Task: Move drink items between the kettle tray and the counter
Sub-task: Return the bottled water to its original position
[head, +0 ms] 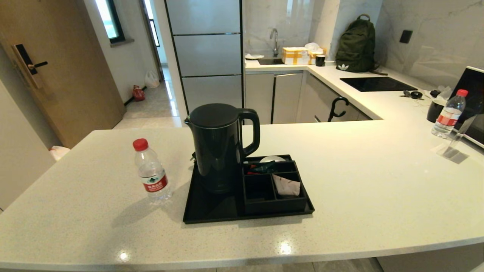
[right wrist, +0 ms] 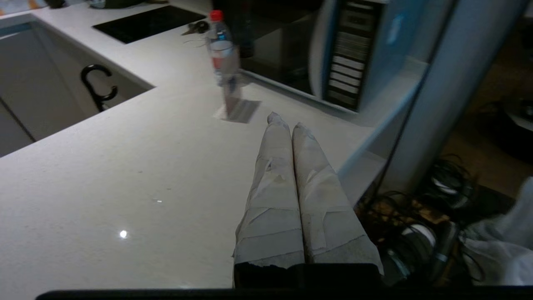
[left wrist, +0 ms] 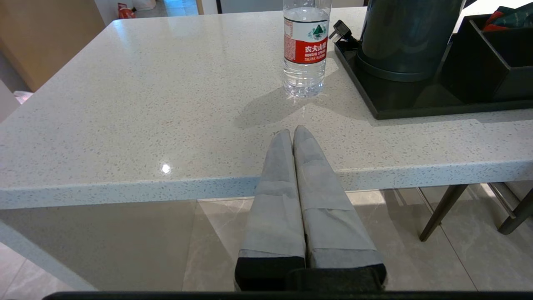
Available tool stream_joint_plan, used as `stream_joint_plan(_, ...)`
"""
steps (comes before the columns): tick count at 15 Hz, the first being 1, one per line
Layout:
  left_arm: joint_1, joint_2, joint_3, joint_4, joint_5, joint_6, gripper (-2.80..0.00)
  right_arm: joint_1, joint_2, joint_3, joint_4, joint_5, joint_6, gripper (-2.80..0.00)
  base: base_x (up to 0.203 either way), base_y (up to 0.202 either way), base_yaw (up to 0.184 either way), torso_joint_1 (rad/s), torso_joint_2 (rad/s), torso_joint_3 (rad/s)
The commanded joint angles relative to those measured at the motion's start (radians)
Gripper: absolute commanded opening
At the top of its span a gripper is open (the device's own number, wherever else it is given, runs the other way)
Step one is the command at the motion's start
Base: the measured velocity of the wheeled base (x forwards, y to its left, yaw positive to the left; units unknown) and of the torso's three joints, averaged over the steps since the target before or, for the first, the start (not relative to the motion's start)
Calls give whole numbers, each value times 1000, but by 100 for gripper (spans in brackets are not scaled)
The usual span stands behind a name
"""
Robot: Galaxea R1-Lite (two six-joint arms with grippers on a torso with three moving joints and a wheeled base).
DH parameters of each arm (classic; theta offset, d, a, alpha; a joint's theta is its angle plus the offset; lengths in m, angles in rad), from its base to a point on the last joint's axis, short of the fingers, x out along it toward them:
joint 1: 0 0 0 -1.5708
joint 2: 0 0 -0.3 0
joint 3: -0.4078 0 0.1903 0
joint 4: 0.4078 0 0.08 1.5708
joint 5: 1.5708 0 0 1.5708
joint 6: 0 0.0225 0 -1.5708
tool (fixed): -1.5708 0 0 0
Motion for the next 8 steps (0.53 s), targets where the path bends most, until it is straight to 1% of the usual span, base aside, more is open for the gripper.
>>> stream_joint_plan(1,0,1,0,0,0,0,-280,-42,-347,6,226,-12,-16,-280,0,0,0,0,0,0)
stream_joint_plan(3,0,1,0,0,0,0,-280,-59,-510,40,363,-3,-43,-280,0,0,0,0,0,0)
stream_joint_plan(5,0,1,0,0,0,0,-280,-73,-581,77,471,10,-70,-280,0,0,0,0,0,0)
stream_joint_plan(8,0,1,0,0,0,0,-280,-73,-581,77,471,10,-70,-280,0,0,0,0,0,0)
